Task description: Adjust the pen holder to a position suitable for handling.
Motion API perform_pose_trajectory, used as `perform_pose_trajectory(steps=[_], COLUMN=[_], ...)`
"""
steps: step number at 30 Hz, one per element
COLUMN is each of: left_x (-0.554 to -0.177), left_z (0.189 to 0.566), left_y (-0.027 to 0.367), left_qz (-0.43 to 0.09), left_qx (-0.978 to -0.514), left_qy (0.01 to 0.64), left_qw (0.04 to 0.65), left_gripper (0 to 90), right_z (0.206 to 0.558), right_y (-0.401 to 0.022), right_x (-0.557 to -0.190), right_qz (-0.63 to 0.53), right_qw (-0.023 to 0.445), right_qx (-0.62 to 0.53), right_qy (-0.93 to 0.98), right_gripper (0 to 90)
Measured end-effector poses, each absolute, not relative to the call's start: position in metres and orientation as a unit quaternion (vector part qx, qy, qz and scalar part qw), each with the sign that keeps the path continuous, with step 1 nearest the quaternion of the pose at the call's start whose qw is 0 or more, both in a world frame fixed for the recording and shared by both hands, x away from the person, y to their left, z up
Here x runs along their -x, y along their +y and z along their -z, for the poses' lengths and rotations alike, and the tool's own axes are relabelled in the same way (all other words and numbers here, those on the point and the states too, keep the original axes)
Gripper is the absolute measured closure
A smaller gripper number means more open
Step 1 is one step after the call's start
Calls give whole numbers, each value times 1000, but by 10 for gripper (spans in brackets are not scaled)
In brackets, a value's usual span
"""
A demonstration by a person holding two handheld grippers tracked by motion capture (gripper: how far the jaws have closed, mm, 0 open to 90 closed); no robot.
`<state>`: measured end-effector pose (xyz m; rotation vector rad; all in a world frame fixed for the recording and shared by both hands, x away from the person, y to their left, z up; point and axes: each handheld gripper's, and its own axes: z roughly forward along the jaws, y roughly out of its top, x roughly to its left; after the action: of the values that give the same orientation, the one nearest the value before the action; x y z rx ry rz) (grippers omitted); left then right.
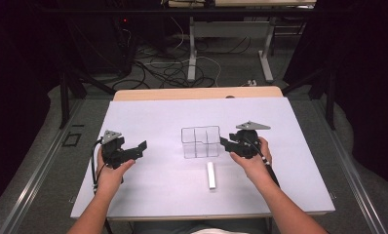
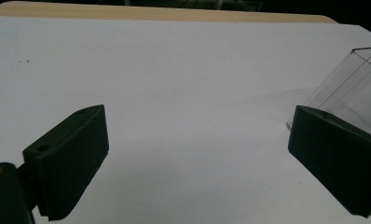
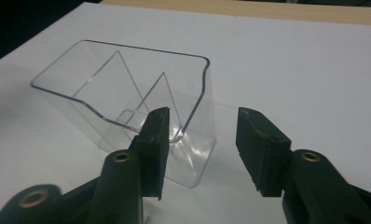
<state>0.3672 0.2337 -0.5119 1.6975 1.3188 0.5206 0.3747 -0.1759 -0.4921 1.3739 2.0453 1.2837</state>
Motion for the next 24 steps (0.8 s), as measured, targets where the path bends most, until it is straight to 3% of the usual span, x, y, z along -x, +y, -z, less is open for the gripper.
perform_pose_trajectory(steps=[13,24], left_x=[-367,-367], left_z=[513,514], left_y=[230,228], left_qz=[-210,-210], left_qx=[-693,-698], left_qy=[530,528], left_qw=[441,437], left_gripper=[51,51], right_z=[501,518], right_y=[-174,-165], right_x=[-353,-343], right_qz=[-479,-465], right_qw=[133,38], right_qx=[-460,-497], right_qy=[736,732], right_gripper=[343,318])
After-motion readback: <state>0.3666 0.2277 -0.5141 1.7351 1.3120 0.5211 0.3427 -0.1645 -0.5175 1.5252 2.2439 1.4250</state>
